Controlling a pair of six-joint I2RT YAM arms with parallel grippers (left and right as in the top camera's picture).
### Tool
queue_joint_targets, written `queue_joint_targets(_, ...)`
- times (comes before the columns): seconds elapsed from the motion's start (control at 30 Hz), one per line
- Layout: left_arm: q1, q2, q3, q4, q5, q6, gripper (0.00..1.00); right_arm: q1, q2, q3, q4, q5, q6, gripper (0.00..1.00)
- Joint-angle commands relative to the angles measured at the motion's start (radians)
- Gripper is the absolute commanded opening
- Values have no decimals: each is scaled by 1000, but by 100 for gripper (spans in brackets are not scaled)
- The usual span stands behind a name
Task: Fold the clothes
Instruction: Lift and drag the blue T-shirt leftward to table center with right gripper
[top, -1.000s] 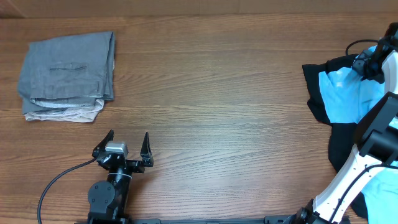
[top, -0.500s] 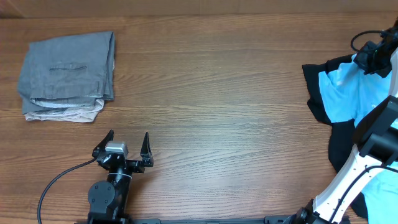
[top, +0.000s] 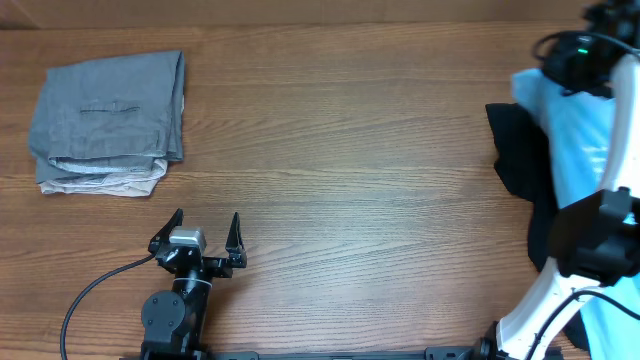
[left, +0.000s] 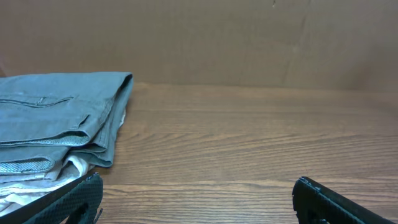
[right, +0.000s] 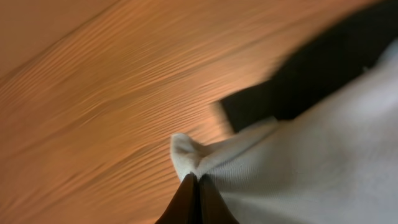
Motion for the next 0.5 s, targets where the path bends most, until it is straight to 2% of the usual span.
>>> queue_joint_targets(0.0,-7,-11,-6,3,-10,18,100,146,-30,31,2,-143,4,4)
queue_joint_targets(0.23,-7,-11,-6,3,-10,18,100,441,-25,31,76,-271,65,4)
queue_joint_targets(0.37,-7,-11,-6,3,-10,18,100,625,-2,29,142,-242,91,4)
queue_joint_targets(0.47,-7,-11,-6,3,-10,18,100,737,26,29,159,-151,117,4)
